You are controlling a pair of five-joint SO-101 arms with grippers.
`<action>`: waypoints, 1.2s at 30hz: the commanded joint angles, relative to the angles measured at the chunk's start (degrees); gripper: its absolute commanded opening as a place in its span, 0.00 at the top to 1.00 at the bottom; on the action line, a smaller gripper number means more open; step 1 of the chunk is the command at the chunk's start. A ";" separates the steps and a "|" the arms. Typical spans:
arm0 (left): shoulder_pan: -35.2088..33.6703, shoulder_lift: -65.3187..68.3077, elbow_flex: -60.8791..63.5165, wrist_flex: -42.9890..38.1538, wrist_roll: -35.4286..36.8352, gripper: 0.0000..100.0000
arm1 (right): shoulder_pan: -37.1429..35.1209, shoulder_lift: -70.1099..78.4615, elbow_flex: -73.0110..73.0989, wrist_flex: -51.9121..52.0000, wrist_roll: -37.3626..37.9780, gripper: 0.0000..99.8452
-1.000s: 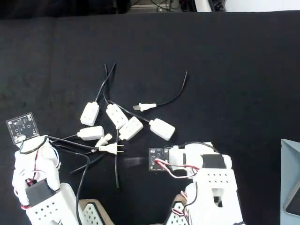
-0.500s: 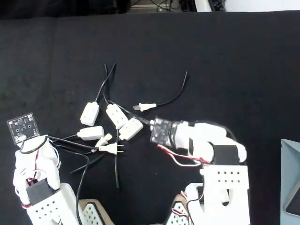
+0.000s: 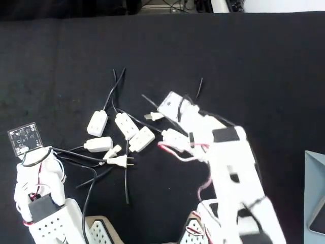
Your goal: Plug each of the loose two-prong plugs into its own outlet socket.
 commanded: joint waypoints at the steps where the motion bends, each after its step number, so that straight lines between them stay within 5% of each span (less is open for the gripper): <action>1: -0.22 -0.26 -0.40 -1.05 -0.35 0.97 | -0.70 11.65 -8.40 0.09 -5.45 0.95; 6: -0.22 -0.26 -0.40 -1.05 -0.35 0.97 | -0.70 14.37 -13.76 5.98 -7.91 0.86; 19: -0.22 -0.26 -0.40 -1.05 -0.35 0.97 | -1.76 10.68 -14.11 16.53 -8.09 0.86; 27: -0.22 -0.26 -0.40 -1.14 -0.35 0.97 | -6.86 11.12 -12.70 14.68 -18.81 0.85; 36: -0.22 -0.26 -0.40 -1.05 -0.35 0.97 | -7.03 25.19 -13.58 10.99 -19.60 0.85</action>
